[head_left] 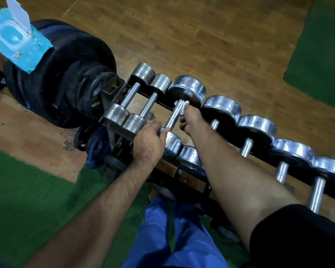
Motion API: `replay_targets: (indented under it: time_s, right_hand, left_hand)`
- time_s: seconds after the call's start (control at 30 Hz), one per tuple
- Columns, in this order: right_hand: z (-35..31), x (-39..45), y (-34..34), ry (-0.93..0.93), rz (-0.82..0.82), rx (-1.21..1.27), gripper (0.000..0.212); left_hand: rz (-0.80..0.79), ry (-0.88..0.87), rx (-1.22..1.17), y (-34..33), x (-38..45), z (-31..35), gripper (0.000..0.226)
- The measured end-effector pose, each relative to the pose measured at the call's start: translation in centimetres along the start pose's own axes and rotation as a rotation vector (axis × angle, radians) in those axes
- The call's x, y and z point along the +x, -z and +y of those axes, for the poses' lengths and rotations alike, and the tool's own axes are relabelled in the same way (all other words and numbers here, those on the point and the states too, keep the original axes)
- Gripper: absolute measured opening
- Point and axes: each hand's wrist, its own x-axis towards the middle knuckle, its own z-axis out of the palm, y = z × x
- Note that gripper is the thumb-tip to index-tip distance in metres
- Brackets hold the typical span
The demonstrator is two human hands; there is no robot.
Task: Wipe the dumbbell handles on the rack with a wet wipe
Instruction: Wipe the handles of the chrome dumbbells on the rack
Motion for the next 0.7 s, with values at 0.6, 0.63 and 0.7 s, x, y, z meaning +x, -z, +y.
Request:
replay_targets:
  time_s: [0.6, 0.63, 0.7]
  right_hand:
    - [1.3, -1.2, 1.6, -0.047, -0.147, -0.179, 0.03]
    - [1.3, -1.0, 1.4, -0.022, -0.113, -0.143, 0.029]
    - [1.7, -1.3, 1.2, 0.019, -0.106, -0.221, 0.026]
  left_hand:
    - [-0.032, 0.016, -0.022, 0.5, 0.1, 0.0, 0.037]
    - [-0.031, 0.01, -0.02, 0.4, 0.1, 0.0, 0.037]
    - [-0.024, 0.002, -0.014, 0.3, 0.1, -0.1, 0.036]
